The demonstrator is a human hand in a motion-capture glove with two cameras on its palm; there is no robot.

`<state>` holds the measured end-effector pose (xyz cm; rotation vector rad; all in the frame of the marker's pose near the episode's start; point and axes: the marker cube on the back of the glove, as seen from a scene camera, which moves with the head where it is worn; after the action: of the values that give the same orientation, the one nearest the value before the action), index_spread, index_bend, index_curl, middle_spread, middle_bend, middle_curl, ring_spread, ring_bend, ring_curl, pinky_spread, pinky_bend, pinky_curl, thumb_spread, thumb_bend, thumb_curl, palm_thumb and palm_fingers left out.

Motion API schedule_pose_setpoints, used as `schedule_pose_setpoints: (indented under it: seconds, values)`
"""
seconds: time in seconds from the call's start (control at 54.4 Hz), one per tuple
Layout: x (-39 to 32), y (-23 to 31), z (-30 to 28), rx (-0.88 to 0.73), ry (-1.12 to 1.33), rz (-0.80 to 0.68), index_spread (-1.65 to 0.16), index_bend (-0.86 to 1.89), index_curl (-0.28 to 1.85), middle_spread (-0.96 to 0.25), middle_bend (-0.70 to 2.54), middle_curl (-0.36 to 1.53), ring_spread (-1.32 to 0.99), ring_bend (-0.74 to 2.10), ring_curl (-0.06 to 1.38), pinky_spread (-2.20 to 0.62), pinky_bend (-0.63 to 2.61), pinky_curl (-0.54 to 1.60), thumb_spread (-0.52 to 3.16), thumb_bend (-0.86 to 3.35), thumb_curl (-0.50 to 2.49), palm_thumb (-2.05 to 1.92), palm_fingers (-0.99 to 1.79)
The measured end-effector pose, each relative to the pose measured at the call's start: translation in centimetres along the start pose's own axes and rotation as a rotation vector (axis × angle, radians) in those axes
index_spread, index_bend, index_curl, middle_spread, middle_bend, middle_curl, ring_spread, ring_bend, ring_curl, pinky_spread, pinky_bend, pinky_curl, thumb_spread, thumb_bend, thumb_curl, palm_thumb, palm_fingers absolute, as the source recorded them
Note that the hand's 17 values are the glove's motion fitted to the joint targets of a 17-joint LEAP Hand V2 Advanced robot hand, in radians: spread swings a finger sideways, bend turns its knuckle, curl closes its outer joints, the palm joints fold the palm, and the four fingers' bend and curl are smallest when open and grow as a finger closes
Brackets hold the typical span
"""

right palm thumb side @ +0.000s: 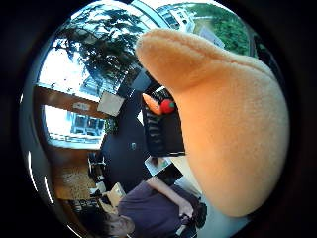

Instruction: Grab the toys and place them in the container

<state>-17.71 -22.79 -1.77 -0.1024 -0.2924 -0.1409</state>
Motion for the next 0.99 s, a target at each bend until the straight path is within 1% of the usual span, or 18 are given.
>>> schedule_pose_setpoints:
  seconds: [0.11, 0.184, 0.276, 0.349, 0.405, 0.423, 0.441, 0.46, 0.478, 0.533, 0.57, 0.625, 0.699, 0.717, 0.736, 0.809, 0.938, 0.993]
  values:
    - [-6.7, -2.4, 3.0, -0.049, -0.063, -0.11, -0.47, 1.13, 0.58, -0.32, 1.24, 0.93, -0.4, 1.51, 0.81, -0.38, 1.4, 0.67, 0.28, 0.11, 1.07, 0.7, 0.69]
    - [-9.8, -3.9, 5.2, -0.068, -0.002, -0.053, -0.46, 1.12, 0.62, -0.33, 1.25, 0.94, -0.4, 1.54, 0.81, -0.38, 1.41, 0.68, 0.27, 0.11, 1.09, 0.7, 0.67]
    - [-13.3, -4.2, 6.6, -0.089, -0.091, -0.238, -0.46, 1.12, 0.67, -0.33, 1.25, 0.95, -0.39, 1.55, 0.8, -0.38, 1.42, 0.68, 0.25, 0.1, 1.11, 0.7, 0.64]
    - [-15.0, -5.0, 7.9, -0.153, -0.052, -0.164, -0.46, 1.07, 0.7, -0.34, 1.22, 0.94, -0.38, 1.56, 0.79, -0.37, 1.43, 0.68, 0.23, 0.1, 1.13, 0.72, 0.59]
    - [-15.7, -5.8, 8.9, -0.207, 0.03, -0.016, -0.44, 0.92, 0.7, -0.36, 1.12, 0.92, -0.37, 1.55, 0.79, -0.36, 1.48, 0.68, 0.26, 0.09, 1.13, 0.72, 0.36]
    - [-16.0, -5.9, 9.2, -0.224, 0.044, -0.024, -0.42, 0.88, 0.71, -0.36, 1.09, 0.91, -0.37, 1.56, 0.79, -0.36, 1.48, 0.68, 0.27, 0.08, 1.12, 0.72, 0.31]
    - [-16.3, -5.8, 9.4, -0.241, 0.051, -0.061, -0.39, 0.75, 0.66, -0.37, 0.93, 0.86, -0.36, 1.52, 0.77, -0.35, 1.52, 0.67, 0.35, 0.06, 1.12, 0.68, 0.06]
    - [-16.5, -5.8, 9.7, -0.255, 0.056, -0.103, -0.38, 0.74, 0.69, -0.37, 0.91, 0.86, -0.35, 1.54, 0.78, -0.34, 1.54, 0.68, 0.38, 0.06, 1.12, 0.67, 0.05]
    - [-16.6, -5.7, 9.9, -0.265, 0.062, -0.129, -0.35, 0.6, 0.64, -0.31, 0.74, 0.79, -0.31, 1.41, 0.74, -0.29, 1.5, 0.67, 0.5, -0.03, 1.09, 0.51, -0.41]
    - [-16.5, -6.2, 10.4, -0.258, 0.082, -0.057, -0.28, 0.37, 0.54, -0.17, 0.48, 0.7, -0.2, 1.07, 0.66, -0.18, 1.49, 0.63, 0.69, -0.08, 1.0, 0.37, -0.78]
    - [-16.2, -6.4, 10.4, -0.252, 0.078, 0.013, -0.25, 0.25, 0.49, -0.11, 0.37, 0.65, -0.16, 0.9, 0.6, -0.13, 1.43, 0.59, 0.78, -0.09, 0.94, 0.29, -0.77]
    - [-15.8, -6.1, 10.0, -0.258, 0.048, -0.002, -0.22, 0.13, 0.43, -0.04, 0.24, 0.59, -0.1, 0.71, 0.53, -0.07, 1.31, 0.55, 0.89, -0.07, 0.86, 0.21, -0.66]
    - [-14.1, -7.0, 9.6, -0.242, 0.19, 0.421, -0.2, 0.06, 0.36, 0.02, 0.12, 0.53, -0.04, 0.53, 0.45, -0.02, 1.17, 0.5, 1.0, -0.06, 0.77, 0.13, -0.57]
    - [-14.0, -7.0, 9.4, -0.24, 0.205, 0.457, -0.2, 0.06, 0.35, 0.04, 0.11, 0.51, -0.03, 0.5, 0.44, -0.01, 1.14, 0.48, 1.02, -0.05, 0.75, 0.12, -0.55]
    - [-14.0, -6.7, 9.1, -0.244, 0.196, 0.409, -0.19, 0.05, 0.34, 0.05, 0.1, 0.49, -0.02, 0.48, 0.43, 0.0, 1.11, 0.47, 1.04, -0.05, 0.73, 0.11, -0.54]
    - [-14.6, -4.7, 7.4, -0.265, 0.075, -0.046, -0.19, 0.04, 0.3, 0.07, 0.08, 0.44, 0.01, 0.39, 0.39, 0.03, 1.04, 0.43, 1.1, -0.04, 0.67, 0.08, -0.49]
    - [-12.5, -2.6, 4.6, -0.273, 0.049, -0.065, -0.2, 0.03, 0.24, 0.08, 0.08, 0.37, 0.04, 0.31, 0.36, 0.05, 0.95, 0.39, 1.17, -0.02, 0.58, 0.05, -0.43]
    - [-12.2, -2.0, 3.7, -0.273, 0.047, 0.002, -0.2, 0.03, 0.22, 0.08, 0.09, 0.35, 0.04, 0.28, 0.36, 0.05, 0.92, 0.38, 1.19, -0.02, 0.55, 0.05, -0.41]
